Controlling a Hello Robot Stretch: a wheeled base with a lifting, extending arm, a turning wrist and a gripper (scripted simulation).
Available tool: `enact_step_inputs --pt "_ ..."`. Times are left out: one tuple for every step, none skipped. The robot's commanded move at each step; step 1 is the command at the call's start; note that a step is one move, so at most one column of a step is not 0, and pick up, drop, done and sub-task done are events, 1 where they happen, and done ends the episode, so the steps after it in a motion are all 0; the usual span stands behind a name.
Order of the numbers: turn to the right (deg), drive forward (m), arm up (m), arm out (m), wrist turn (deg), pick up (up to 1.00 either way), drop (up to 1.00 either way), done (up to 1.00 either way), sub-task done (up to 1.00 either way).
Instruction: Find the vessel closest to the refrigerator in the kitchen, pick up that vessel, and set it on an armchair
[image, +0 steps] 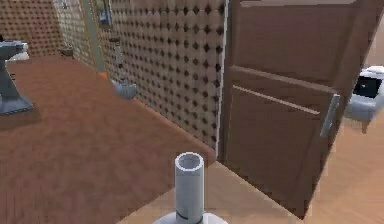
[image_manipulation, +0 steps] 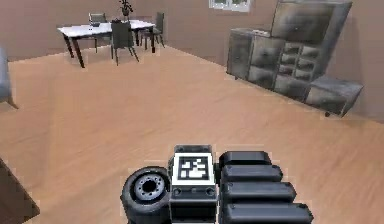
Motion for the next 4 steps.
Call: enact_step_inputs --pt "0.0 0.15 0.00 0.00 0.0 0.00 0.00 0.00 0.00" --pt "-30.0 0.00 0.00 0.00 0.0 0.00 0.00 0.00 0.00" --pt "0.0 1.00 0.00 0.00 0.0 0.00 0.00 0.00 0.00" --pt "0.0 1.00 0.00 0.00 0.0 0.00 0.00 0.00 0.00"
